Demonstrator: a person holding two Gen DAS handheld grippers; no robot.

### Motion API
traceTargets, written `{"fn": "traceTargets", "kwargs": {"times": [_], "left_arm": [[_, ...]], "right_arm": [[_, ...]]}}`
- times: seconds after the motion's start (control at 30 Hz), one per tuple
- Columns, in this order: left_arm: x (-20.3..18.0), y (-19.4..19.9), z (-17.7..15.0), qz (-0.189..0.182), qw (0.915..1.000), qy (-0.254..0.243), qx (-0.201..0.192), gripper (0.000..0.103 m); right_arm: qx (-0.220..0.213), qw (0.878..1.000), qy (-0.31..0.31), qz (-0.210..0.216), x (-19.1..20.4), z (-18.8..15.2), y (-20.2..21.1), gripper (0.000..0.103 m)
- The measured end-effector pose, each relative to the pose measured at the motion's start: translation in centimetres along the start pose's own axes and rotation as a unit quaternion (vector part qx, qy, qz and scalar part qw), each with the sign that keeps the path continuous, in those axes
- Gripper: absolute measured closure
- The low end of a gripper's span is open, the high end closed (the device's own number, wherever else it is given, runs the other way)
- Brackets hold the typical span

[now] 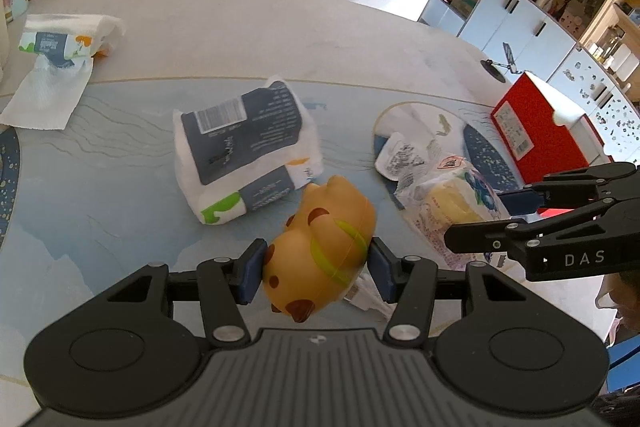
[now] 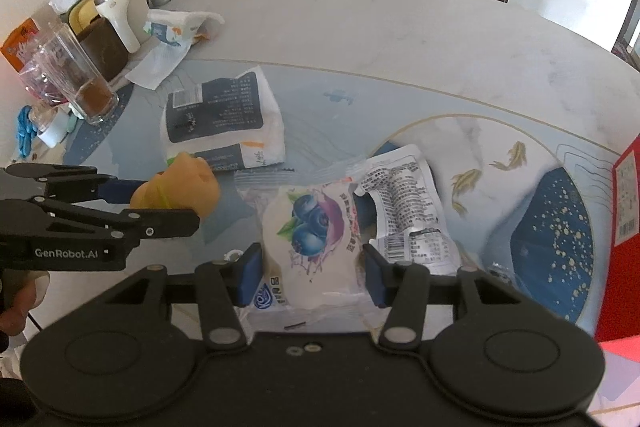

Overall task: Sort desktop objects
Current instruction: 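Carry the yellow toy and blueberry bun bag over the red box with both tools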

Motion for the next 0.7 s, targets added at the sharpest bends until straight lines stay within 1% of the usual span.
{"fn": "traceTargets", "kwargs": {"times": [0.33,0.7], "left_arm": [[-2.9,1.5,-0.4,-0.015,0.9999,-0.006,-0.004,0.050],[-7.1,2.0,-1.0,-0.029,0.9993,-0.024,-0.003,0.050]], "right_arm": [[-0.022,1.000,-0.009,0.012,-0.1,-0.7,3.1,0.053],[-0.039,0.999,-0.028,0.003,-2.9,-2.9,6.8,0.053]]}}
Point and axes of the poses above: each gripper's, at about its wrist camera, not at the fingertips, and y roughly against the way its jaws point, x to its left, z to its top, the point moved 9 cm from there along -y, roughly the way its jaws point, and after that the axes turned 7 degrees about y, right-handed, at the moved point
